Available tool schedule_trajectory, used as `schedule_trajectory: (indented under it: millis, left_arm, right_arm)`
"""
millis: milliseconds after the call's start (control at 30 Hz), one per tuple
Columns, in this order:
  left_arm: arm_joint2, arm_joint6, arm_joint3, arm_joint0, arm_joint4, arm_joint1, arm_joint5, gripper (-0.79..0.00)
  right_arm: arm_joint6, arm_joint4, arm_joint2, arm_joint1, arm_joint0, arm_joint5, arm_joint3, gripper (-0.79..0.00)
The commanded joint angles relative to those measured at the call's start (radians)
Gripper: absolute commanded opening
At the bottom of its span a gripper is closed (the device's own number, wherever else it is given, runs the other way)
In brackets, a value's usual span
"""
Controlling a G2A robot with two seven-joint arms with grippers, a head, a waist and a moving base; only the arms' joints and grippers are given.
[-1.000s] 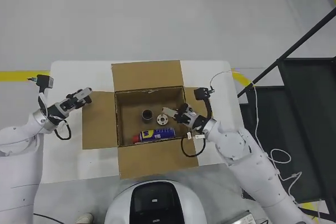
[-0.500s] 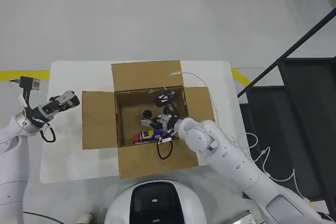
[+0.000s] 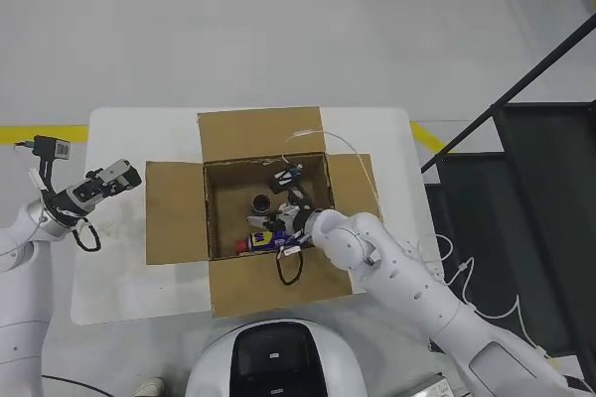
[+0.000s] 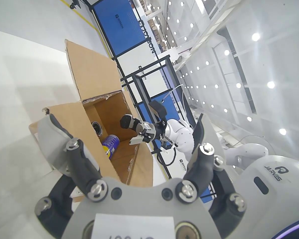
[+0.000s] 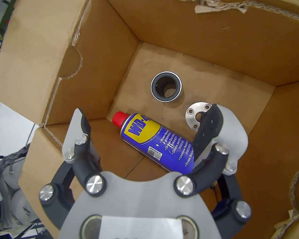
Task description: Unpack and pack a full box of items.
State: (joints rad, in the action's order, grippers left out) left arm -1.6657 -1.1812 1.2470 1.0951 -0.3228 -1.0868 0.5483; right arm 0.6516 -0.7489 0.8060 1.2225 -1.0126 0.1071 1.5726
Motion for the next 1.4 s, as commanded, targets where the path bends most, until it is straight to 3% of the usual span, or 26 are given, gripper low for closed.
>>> schedule_trajectory:
  millis: [0,267,567,600,633,667,733,767,1100,1367]
  left_arm:
    - [0.0,0.0,0.0,0.0,0.0,0.0,0.0,0.0]
    - [0.0,0.0,0.0,0.0,0.0,0.0,0.0,0.0]
    - [0.0,0.0,0.0,0.0,0.0,0.0,0.0,0.0]
    - [0.0,0.0,0.0,0.0,0.0,0.0,0.0,0.0]
    - [0.0,0.0,0.0,0.0,0.0,0.0,0.0,0.0]
    - [0.0,0.0,0.0,0.0,0.0,0.0,0.0,0.0]
    - [0.0,0.0,0.0,0.0,0.0,0.0,0.0,0.0]
    - [0.0,0.0,0.0,0.0,0.0,0.0,0.0,0.0]
    - [0.0,0.0,0.0,0.0,0.0,0.0,0.0,0.0]
    - [0.0,0.0,0.0,0.0,0.0,0.0,0.0,0.0]
  right_arm:
    - [0.034,-0.04,-0.045,0.017,0.056,0.033,-0.047,0.0]
    - [0.034,-0.006,-0.187,0.11,0.222,0.05,-0.261,0.0]
    - [0.0,0.009,-0.269,0.194,0.307,0.068,-0.452,0.0]
    - [-0.002,0.005,-0.275,0.202,0.312,0.075,-0.467,-0.028]
    - [-0.005,0.008,-0.278,0.209,0.316,0.076,-0.479,-0.099]
    - [-0.008,0.013,-0.28,0.215,0.319,0.075,-0.492,-0.369]
    - [-0.014,0.014,-0.282,0.226,0.325,0.081,-0.514,-0.708]
    - [-0.017,0.014,-0.283,0.231,0.327,0.08,-0.523,-0.785]
    - [0.017,-0.044,-0.266,0.243,0.315,0.133,-0.5,-0.785]
    - [0.105,-0.176,-0.166,0.18,0.208,0.173,-0.244,-0.785]
